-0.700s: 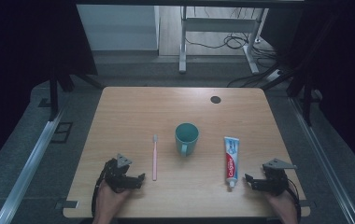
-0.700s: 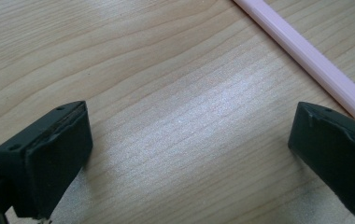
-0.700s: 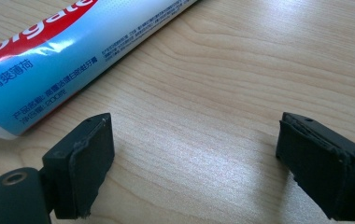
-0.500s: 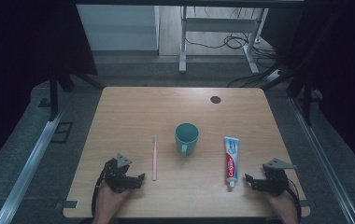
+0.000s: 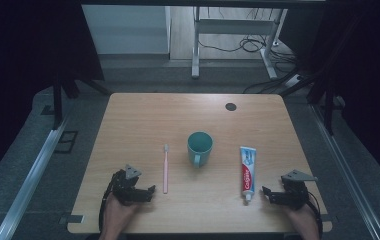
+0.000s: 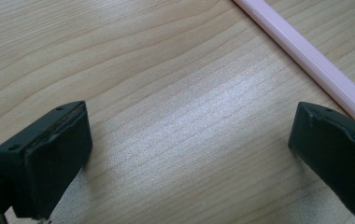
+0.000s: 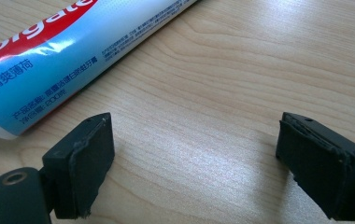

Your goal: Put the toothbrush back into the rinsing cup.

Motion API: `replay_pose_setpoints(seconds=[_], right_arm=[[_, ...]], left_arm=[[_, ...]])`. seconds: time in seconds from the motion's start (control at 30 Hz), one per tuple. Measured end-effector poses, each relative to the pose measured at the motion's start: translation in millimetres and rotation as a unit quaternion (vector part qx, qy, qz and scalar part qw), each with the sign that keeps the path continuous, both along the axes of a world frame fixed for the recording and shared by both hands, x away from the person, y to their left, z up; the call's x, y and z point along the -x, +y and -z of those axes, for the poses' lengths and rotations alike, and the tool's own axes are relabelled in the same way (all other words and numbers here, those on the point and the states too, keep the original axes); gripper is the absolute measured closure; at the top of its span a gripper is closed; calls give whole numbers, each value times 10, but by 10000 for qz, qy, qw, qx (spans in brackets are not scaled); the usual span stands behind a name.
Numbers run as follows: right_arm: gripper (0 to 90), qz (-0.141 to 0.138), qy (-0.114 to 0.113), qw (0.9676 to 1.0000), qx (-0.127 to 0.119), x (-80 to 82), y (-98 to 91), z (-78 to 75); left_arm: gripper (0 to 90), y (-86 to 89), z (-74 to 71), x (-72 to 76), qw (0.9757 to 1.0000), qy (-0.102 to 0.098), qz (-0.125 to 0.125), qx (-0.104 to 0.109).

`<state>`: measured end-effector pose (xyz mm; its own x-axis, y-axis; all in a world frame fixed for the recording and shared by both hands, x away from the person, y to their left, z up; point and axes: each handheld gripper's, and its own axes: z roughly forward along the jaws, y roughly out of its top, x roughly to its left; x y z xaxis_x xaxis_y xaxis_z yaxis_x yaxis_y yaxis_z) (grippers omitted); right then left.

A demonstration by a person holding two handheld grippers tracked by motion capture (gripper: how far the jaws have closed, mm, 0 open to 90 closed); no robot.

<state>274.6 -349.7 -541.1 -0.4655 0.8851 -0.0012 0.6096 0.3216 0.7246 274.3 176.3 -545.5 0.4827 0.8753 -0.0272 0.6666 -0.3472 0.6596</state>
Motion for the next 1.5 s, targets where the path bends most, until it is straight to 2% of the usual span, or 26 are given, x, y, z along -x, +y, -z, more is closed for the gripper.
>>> replay_pose_setpoints(seconds=[0.27,0.4,0.83,1.07,1.5], right_arm=[[111,-2,1,10000,0,0,0,0],[111,-1,1,10000,1,0,0,0],[111,5,2,10000,2,-1,3,0],[111,10,0,10000,3,-2,4,0],[111,21,5,10000,0,-3,6,0]], left_arm=[[29,-14,-51,-10,9998,156,32,-126],[46,-18,-76,-4,9996,145,57,-235],[128,5,-181,-47,9994,332,120,-70],[137,8,-231,-104,9989,444,162,-42],[140,-36,-296,-233,9967,774,241,-68]])
